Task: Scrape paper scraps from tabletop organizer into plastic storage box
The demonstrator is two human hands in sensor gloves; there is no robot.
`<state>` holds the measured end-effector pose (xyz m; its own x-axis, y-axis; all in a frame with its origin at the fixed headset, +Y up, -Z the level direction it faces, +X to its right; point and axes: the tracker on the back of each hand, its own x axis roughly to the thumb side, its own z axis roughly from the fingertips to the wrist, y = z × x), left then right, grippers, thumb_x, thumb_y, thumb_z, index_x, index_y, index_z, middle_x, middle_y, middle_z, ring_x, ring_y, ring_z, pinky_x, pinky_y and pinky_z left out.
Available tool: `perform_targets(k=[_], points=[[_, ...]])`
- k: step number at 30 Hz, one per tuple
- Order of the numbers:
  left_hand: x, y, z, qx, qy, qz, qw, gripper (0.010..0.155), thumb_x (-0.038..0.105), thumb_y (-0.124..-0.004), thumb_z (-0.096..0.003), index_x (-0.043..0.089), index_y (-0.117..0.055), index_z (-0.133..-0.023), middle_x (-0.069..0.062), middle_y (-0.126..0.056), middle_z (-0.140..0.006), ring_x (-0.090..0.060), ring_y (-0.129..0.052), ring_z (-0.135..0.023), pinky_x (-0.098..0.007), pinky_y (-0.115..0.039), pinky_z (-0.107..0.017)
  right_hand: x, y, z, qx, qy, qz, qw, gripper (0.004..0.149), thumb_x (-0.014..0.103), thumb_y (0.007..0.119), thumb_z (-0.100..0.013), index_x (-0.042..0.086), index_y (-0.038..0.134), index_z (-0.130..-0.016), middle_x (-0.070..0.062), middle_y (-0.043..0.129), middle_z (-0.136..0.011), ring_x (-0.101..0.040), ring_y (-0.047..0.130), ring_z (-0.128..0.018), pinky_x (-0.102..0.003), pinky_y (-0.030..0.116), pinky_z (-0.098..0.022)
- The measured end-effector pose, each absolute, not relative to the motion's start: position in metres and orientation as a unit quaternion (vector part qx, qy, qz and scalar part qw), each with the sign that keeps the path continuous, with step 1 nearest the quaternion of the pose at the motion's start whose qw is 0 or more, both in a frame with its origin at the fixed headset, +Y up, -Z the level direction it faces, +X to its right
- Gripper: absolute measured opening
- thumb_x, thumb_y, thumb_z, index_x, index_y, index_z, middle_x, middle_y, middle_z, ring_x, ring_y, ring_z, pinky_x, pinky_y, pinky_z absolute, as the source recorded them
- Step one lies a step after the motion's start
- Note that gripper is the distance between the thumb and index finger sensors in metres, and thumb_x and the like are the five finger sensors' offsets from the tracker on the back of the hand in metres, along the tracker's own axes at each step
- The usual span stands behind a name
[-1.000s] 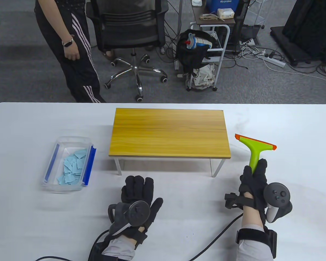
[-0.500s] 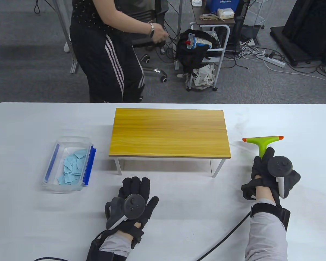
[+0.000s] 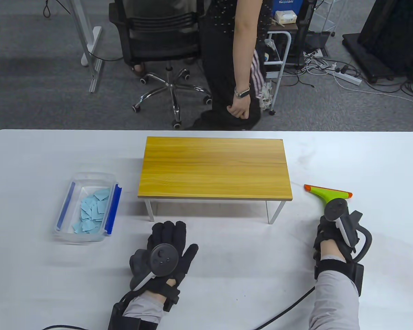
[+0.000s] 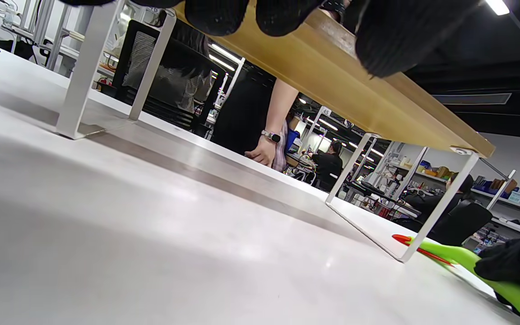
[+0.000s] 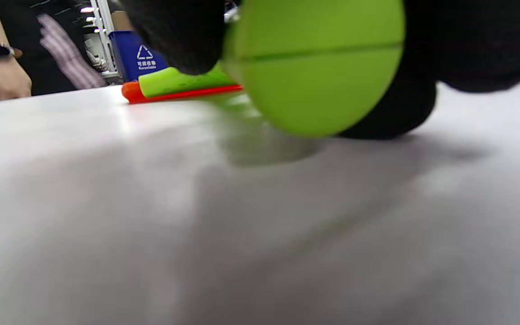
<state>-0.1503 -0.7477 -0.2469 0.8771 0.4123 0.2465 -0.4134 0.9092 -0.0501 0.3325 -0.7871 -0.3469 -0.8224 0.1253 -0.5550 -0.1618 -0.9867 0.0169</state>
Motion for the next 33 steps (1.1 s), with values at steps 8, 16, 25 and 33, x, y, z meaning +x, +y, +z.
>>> perform_targets(k=[8, 16, 25, 33], points=[[-0.159, -0.740, -0.244, 0.028, -0.119, 0.230, 0.965, 0.075, 0.056, -0.070, -0.0603, 0.017, -0.035, -0.114, -0.025, -0.031, -0.117, -0.060, -0.030, -0.105, -0.075, -0.041, -0.070, 0.328, -0.752, -0.331, -0.261, -0.019, 0.957, 0.122, 0.060, 0.033, 0.078, -0.052, 0.007, 0.058, -0.102, -0.033, 0.076, -0.088, -0.055, 0.086, -0.063, -0.067, 0.072, -0.044], [-0.169, -0.736, -0.241, 0.056, -0.097, 0.239, 0.965, 0.077, 0.059, -0.068, -0.0604, 0.020, -0.029, -0.115, -0.023, -0.017, -0.118, -0.060, -0.014, -0.104, -0.080, -0.021, -0.065, 0.270, -0.668, -0.280, -0.089, -0.229, 0.955, 0.169, 0.064, 0.040, 0.077, -0.052, 0.006, 0.056, -0.102, -0.034, 0.075, -0.088, -0.055, 0.086, -0.062, -0.069, 0.071, -0.044], [-0.172, -0.741, -0.238, 0.042, -0.090, 0.230, 0.968, 0.091, 0.076, -0.063, -0.0533, 0.028, -0.017, -0.115, -0.019, 0.001, -0.119, -0.064, 0.006, -0.098, -0.084, -0.008, -0.058, 0.183, -0.712, -0.238, -0.001, -0.202, 0.947, 0.252, 0.078, 0.056, 0.072, -0.053, 0.016, 0.035, -0.109, -0.037, 0.037, -0.107, -0.073, 0.039, -0.090, -0.090, 0.033, -0.048], [-0.159, -0.754, -0.245, -0.044, -0.118, 0.171, 0.977, 0.097, 0.081, -0.066, -0.0498, 0.038, -0.006, -0.111, -0.009, 0.018, -0.112, -0.050, 0.027, -0.092, -0.081, 0.005, -0.055, 0.164, -0.749, -0.248, 0.055, -0.026, 0.971, 0.232, 0.088, 0.066, 0.065, -0.051, 0.026, 0.008, -0.105, -0.028, -0.009, -0.106, -0.066, -0.014, -0.084, -0.087, -0.002, -0.037]])
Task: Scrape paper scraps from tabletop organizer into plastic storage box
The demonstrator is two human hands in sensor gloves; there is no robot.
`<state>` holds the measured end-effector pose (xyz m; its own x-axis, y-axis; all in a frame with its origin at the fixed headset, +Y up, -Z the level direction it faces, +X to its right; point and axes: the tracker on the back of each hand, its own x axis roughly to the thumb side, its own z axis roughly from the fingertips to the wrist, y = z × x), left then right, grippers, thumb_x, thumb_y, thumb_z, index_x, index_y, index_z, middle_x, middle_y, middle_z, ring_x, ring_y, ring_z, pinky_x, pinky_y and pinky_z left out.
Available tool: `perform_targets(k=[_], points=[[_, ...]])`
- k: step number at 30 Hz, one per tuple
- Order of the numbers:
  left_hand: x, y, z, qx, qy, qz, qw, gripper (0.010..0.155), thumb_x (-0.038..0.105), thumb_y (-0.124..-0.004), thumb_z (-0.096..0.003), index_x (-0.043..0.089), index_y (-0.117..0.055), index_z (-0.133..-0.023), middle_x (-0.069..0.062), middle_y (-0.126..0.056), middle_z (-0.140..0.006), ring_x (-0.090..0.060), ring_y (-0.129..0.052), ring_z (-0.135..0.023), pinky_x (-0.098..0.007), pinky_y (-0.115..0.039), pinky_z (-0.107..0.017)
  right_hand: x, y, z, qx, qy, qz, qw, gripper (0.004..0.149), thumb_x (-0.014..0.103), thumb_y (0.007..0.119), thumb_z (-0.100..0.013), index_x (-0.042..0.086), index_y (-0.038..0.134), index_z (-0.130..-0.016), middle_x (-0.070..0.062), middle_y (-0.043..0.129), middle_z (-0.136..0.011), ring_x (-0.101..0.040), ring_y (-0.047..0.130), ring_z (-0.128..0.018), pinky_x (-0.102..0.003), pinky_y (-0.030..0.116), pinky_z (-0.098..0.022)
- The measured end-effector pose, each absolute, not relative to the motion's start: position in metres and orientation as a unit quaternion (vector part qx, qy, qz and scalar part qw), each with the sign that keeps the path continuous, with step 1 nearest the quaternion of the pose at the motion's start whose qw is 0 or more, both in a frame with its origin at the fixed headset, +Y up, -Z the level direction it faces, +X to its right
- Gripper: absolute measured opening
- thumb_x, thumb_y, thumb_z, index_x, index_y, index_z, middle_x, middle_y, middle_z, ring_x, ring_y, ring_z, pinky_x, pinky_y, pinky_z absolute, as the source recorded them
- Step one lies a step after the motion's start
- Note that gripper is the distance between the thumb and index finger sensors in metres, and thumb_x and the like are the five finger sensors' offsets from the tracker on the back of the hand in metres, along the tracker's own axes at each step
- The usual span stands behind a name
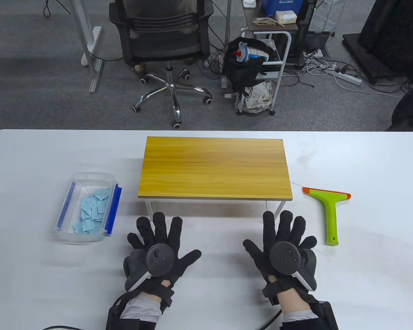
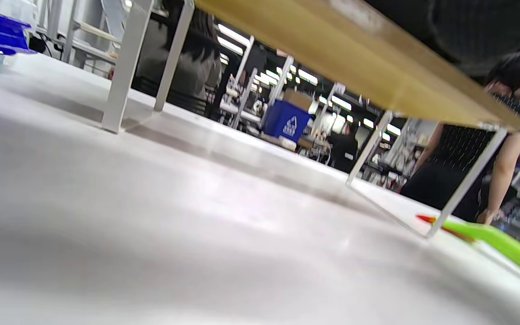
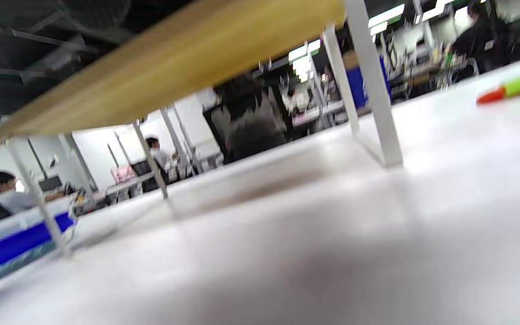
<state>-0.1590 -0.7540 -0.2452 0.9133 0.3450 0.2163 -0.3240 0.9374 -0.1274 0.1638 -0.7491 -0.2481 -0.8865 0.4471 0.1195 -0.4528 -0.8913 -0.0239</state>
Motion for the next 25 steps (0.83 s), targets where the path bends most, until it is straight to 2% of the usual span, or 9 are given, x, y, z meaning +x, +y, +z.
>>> perform_targets(k=[2, 9, 25], points=[[-0.156, -0.755, -0.245, -0.056, -0.124, 0.164, 0.977, 0.098, 0.081, -0.068, -0.0493, 0.038, -0.005, -0.110, -0.007, 0.020, -0.112, -0.048, 0.028, -0.092, -0.081, 0.005, -0.055, 0.163, -0.752, -0.249, 0.060, -0.005, 0.970, 0.237, 0.089, 0.066, 0.065, -0.051, 0.026, 0.006, -0.104, -0.027, -0.011, -0.105, -0.066, -0.017, -0.084, -0.087, -0.004, -0.036], [-0.169, -0.749, -0.245, -0.026, -0.112, 0.186, 0.976, 0.099, 0.081, -0.069, -0.0492, 0.037, -0.006, -0.111, -0.007, 0.019, -0.112, -0.047, 0.027, -0.094, -0.081, 0.005, -0.056, 0.161, -0.751, -0.248, 0.065, -0.014, 0.968, 0.242, 0.088, 0.065, 0.065, -0.051, 0.025, 0.009, -0.105, -0.028, -0.008, -0.106, -0.066, -0.014, -0.084, -0.087, -0.003, -0.036], [-0.172, -0.753, -0.249, -0.042, -0.099, 0.206, 0.973, 0.095, 0.077, -0.068, -0.0525, 0.035, -0.007, -0.112, -0.008, 0.021, -0.110, -0.048, 0.025, -0.095, -0.080, 0.003, -0.057, 0.164, -0.753, -0.250, 0.062, -0.005, 0.960, 0.273, 0.086, 0.061, 0.067, -0.052, 0.022, 0.013, -0.106, -0.031, -0.001, -0.107, -0.067, -0.012, -0.085, -0.086, -0.002, -0.037]])
